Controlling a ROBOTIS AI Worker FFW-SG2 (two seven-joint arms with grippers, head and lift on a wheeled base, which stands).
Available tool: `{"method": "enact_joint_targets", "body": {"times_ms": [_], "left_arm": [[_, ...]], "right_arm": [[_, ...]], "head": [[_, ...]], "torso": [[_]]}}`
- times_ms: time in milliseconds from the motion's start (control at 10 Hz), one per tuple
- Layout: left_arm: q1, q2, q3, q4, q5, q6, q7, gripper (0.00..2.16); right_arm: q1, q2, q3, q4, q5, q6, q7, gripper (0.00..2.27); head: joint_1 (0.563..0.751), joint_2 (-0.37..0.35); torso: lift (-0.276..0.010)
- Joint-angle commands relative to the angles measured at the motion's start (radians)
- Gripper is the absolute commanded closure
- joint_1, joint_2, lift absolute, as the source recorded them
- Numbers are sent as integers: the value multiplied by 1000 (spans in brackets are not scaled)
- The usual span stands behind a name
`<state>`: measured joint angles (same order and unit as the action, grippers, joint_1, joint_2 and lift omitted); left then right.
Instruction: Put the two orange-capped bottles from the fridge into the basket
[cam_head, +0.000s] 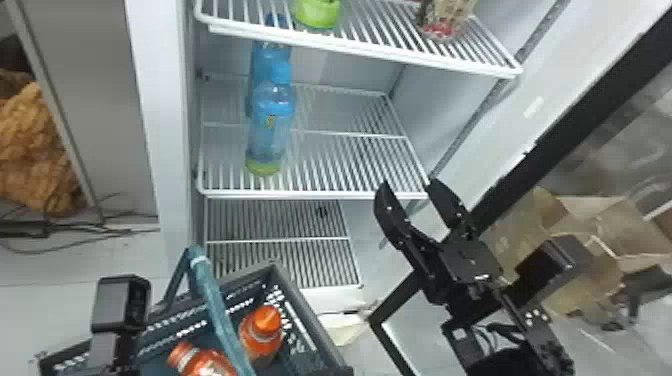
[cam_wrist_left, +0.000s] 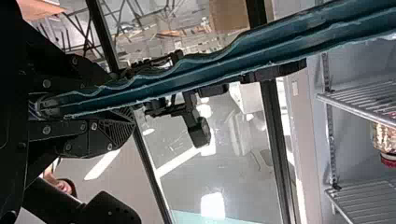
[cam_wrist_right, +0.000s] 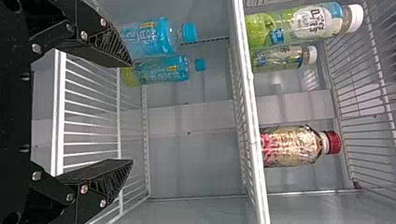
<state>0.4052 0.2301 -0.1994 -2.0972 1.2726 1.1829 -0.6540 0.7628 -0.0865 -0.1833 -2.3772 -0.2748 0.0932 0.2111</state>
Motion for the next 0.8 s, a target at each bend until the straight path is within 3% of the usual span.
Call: {"method": "enact_joint_targets", "body": {"times_ms": [0, 700], "left_arm": [[0, -2, 0, 0, 0, 0, 1, 1173], [0, 0, -2, 0, 2, 0, -1, 1173]], "right_arm": [[0, 1, -2, 3, -4, 0, -1, 360], [0, 2, -2, 5, -6, -12, -1, 364]], "head": [[695, -350], [695, -350]], "torso": [[-235], [-235]]}}
